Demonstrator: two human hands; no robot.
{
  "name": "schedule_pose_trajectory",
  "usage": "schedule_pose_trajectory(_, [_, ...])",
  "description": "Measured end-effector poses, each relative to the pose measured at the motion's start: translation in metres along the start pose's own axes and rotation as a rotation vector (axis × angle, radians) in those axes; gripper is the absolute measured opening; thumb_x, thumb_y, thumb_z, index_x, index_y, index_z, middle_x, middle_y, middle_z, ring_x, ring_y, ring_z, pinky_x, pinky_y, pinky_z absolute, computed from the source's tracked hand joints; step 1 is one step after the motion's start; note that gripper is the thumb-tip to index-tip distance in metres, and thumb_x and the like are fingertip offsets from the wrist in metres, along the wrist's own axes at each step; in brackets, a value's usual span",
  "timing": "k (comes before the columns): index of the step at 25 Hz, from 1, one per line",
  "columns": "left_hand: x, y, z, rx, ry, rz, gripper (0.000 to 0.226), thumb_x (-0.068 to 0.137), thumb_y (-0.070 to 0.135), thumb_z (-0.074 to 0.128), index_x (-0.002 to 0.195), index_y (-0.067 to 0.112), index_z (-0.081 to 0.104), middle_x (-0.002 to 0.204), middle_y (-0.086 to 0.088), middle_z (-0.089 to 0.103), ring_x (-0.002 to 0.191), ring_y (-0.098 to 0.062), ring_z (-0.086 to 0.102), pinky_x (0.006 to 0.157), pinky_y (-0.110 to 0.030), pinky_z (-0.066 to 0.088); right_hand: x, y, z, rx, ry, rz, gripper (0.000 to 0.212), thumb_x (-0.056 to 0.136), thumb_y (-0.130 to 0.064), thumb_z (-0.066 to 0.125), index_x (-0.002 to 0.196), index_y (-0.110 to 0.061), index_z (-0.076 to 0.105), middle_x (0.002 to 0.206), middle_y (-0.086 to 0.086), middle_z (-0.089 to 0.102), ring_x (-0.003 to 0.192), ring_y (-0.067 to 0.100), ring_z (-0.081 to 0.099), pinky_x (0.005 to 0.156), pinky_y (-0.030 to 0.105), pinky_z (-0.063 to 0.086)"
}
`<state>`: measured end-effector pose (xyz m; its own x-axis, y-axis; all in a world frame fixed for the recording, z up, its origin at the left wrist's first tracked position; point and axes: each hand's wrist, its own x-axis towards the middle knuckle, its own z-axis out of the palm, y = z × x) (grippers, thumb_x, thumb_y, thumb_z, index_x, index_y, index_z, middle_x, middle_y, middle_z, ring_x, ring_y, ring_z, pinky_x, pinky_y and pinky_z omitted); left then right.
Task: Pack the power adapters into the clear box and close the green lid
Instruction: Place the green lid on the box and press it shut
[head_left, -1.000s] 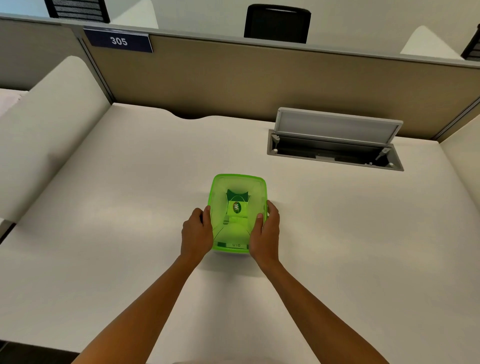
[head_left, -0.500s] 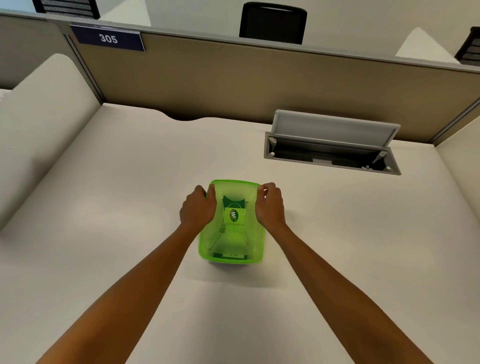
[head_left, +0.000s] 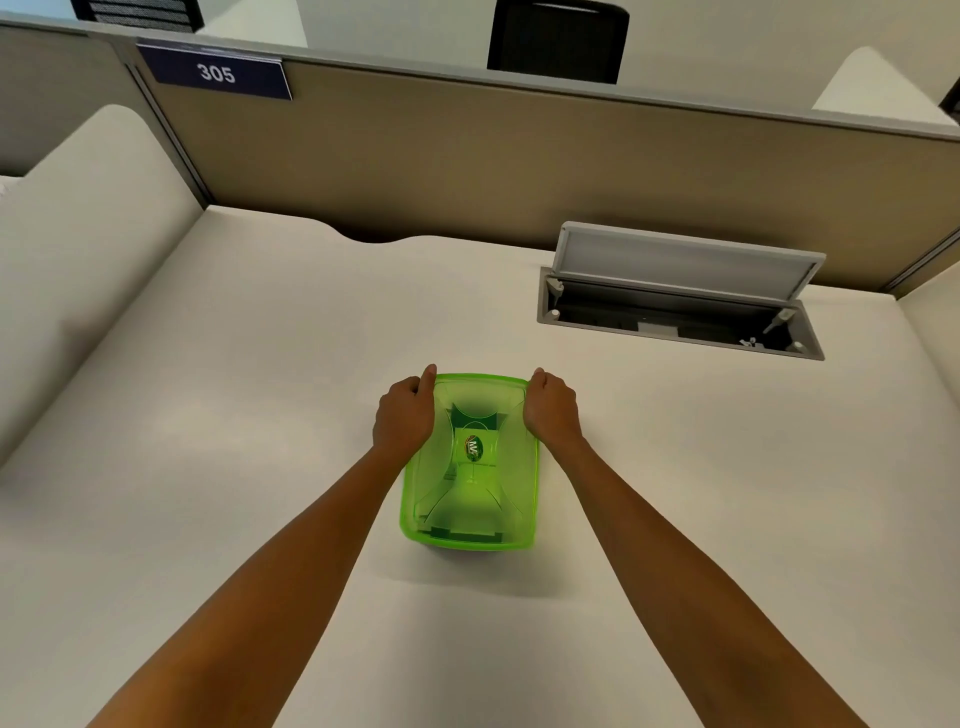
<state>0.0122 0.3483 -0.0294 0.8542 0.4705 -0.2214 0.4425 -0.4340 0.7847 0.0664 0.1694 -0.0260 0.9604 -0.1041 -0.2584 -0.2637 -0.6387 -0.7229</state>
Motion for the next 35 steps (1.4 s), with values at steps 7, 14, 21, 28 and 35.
schedule_pose_trajectory(7, [0.000, -0.003, 0.000, -0.043, -0.008, 0.013, 0.054, 0.099, 0.054, 0.037, 0.063, 0.013, 0.038, 0.058, -0.003, 0.040, 0.059, -0.020, 0.038, 0.061, -0.032, 0.030, 0.002, -0.001, 0.002, -0.041, -0.003, 0.010, 0.055, 0.106, -0.026, 0.020, 0.103, 0.008, 0.063, 0.114, 0.028, 0.065, 0.113, 0.042, 0.057, 0.094, 0.041, 0.044])
schedule_pose_trajectory(14, [-0.001, -0.002, 0.001, -0.040, 0.009, 0.022, 0.055, 0.098, 0.055, 0.038, 0.061, 0.015, 0.035, 0.056, -0.002, 0.039, 0.057, -0.019, 0.037, 0.059, -0.032, 0.028, 0.001, -0.006, 0.001, -0.080, -0.015, 0.081, 0.052, 0.106, -0.024, 0.021, 0.112, 0.010, 0.059, 0.120, 0.028, 0.062, 0.117, 0.042, 0.055, 0.096, 0.040, 0.044])
schedule_pose_trajectory(21, [-0.006, 0.001, -0.001, -0.063, 0.045, -0.032, 0.055, 0.098, 0.055, 0.041, 0.061, 0.014, 0.035, 0.057, -0.003, 0.040, 0.060, -0.022, 0.039, 0.059, -0.032, 0.029, -0.011, -0.002, -0.005, -0.025, 0.088, -0.015, 0.044, 0.103, -0.030, 0.035, 0.075, -0.002, 0.055, 0.076, 0.013, 0.060, 0.079, 0.033, 0.055, 0.064, 0.033, 0.036])
schedule_pose_trajectory(28, [-0.054, -0.010, 0.002, -0.440, 0.040, -0.335, 0.059, 0.097, 0.055, 0.043, 0.082, 0.000, 0.060, 0.075, -0.015, 0.061, 0.066, -0.033, 0.064, 0.060, -0.044, 0.061, -0.027, 0.047, -0.045, 0.121, 0.178, 0.085, 0.038, 0.098, -0.038, 0.044, 0.096, -0.006, 0.065, 0.096, 0.008, 0.070, 0.090, 0.028, 0.062, 0.077, 0.034, 0.045])
schedule_pose_trajectory(35, [-0.107, -0.035, -0.001, -0.192, 0.079, -0.174, 0.057, 0.090, 0.056, 0.040, 0.065, 0.006, 0.049, 0.060, -0.007, 0.056, 0.057, -0.025, 0.055, 0.058, -0.036, 0.047, -0.049, 0.069, -0.058, 0.197, 0.216, 0.118, 0.036, 0.099, -0.039, 0.045, 0.100, -0.006, 0.060, 0.089, 0.003, 0.060, 0.099, 0.031, 0.060, 0.076, 0.031, 0.036])
